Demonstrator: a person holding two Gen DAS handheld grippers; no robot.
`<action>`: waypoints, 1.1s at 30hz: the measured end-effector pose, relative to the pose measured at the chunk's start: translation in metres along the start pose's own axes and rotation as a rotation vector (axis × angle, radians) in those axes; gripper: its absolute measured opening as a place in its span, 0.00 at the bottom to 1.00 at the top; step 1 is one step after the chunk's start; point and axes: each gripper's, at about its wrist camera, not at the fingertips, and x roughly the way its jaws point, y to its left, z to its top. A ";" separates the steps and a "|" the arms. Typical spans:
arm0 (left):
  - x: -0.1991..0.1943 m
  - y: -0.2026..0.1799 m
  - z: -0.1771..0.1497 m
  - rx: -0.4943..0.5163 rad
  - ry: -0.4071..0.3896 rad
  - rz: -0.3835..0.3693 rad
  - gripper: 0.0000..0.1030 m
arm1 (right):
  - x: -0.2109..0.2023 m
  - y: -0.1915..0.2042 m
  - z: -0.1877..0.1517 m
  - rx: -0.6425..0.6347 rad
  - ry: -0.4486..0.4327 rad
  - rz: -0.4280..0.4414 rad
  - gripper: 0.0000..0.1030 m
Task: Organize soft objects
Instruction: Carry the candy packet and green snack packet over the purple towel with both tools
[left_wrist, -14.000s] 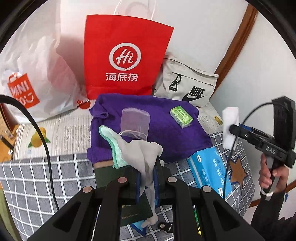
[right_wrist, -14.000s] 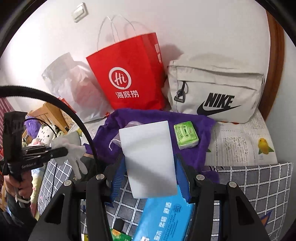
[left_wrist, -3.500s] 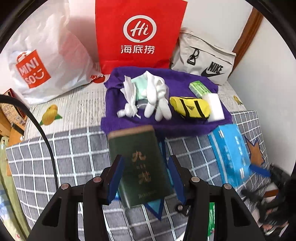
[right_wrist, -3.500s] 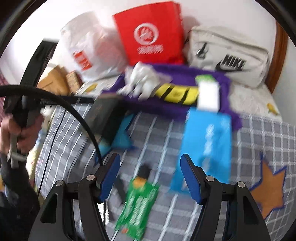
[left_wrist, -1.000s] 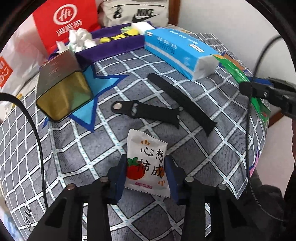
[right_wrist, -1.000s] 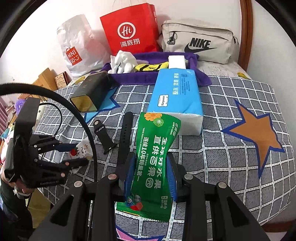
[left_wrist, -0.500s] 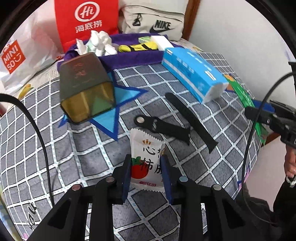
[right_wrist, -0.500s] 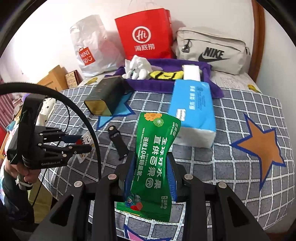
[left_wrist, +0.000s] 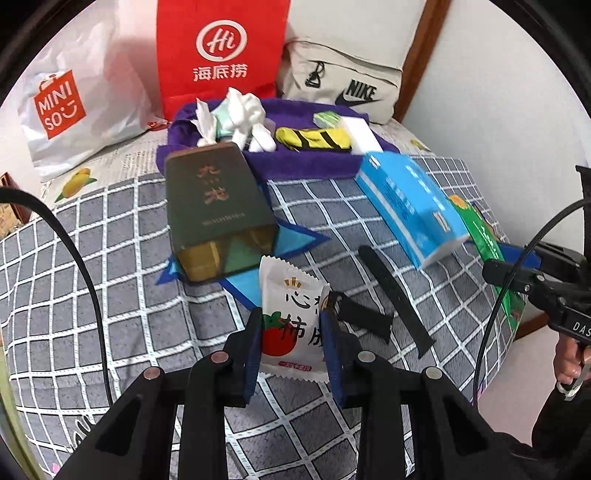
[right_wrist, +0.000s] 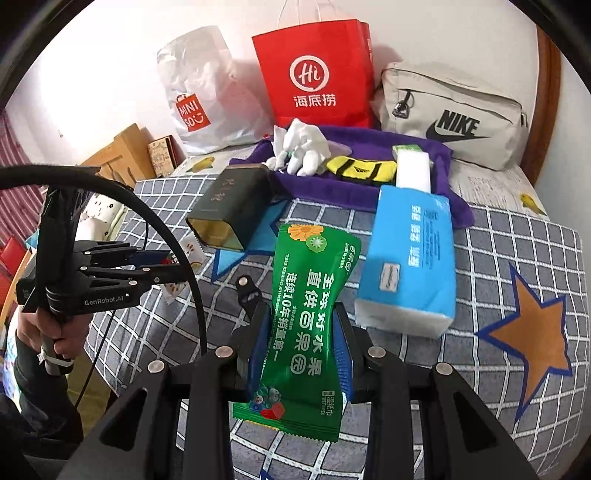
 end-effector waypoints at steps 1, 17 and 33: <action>-0.002 0.001 0.003 -0.007 -0.004 0.003 0.28 | 0.000 0.000 0.002 -0.001 -0.004 0.001 0.32; -0.022 0.025 0.052 -0.047 -0.081 0.023 0.28 | 0.021 -0.021 0.055 -0.001 -0.017 0.011 0.32; -0.008 0.044 0.109 -0.035 -0.121 -0.035 0.28 | 0.050 -0.059 0.114 0.073 -0.056 -0.007 0.32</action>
